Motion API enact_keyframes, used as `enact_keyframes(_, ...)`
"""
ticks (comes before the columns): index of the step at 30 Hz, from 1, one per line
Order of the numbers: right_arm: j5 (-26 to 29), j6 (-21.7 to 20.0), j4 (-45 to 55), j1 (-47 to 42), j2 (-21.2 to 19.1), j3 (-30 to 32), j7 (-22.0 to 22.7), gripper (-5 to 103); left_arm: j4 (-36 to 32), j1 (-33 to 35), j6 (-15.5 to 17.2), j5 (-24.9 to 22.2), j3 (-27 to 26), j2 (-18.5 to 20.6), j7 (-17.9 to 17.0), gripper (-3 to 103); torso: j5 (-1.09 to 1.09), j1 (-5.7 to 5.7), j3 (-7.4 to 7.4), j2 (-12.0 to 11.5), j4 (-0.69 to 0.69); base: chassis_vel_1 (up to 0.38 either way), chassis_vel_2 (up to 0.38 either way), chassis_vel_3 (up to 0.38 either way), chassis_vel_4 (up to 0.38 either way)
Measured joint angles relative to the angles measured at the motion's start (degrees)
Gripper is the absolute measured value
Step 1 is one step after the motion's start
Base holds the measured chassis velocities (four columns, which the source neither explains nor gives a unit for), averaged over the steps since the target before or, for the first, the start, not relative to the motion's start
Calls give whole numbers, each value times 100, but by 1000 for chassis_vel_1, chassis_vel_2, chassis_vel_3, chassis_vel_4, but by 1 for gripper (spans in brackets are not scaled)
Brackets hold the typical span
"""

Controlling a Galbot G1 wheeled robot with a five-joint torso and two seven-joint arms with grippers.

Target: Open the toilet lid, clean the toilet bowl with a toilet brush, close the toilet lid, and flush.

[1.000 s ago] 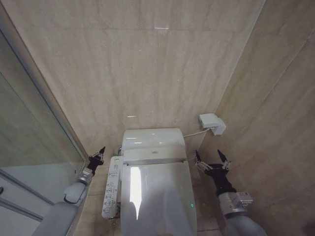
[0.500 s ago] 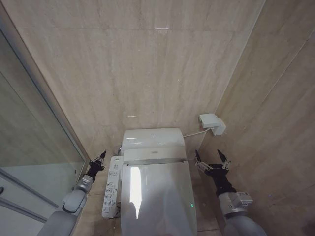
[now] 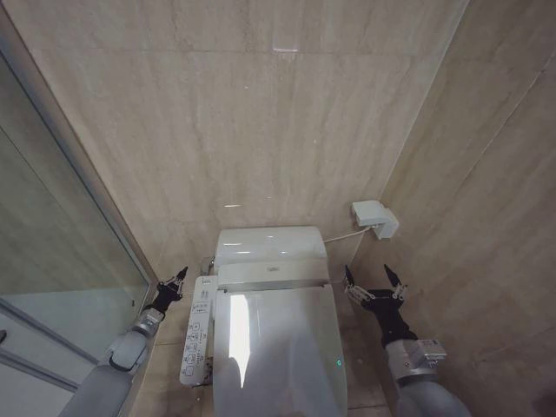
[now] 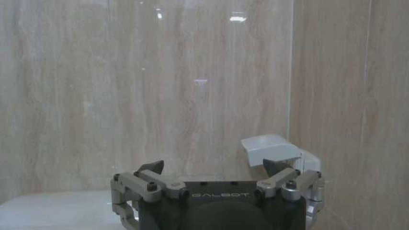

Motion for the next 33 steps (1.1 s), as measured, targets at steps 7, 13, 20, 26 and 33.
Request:
enact_keyframes(7,0,0,0,0,0,0,0,100,260,-247,-139,156,116,-104,1,0,0,0,0,0,0,0,0,0,0)
enact_keyframes(13,0,0,0,0,0,0,0,100,290,-283,-152,157,170,-208,5,0,0,0,0,0,0,0,0,0,0)
enact_keyframes(20,0,0,0,0,0,0,0,100,329,-312,-157,152,227,-253,16,0,0,0,0,0,0,0,0,0,0)
enact_keyframes(26,0,0,0,0,0,0,0,100,441,-365,-209,142,257,-240,29,0,0,0,0,0,1,0,0,0,0)
enact_keyframes(33,0,0,0,0,0,0,0,100,715,-563,-335,141,379,-288,47,0,3,0,0,0,4,0,0,0,0)
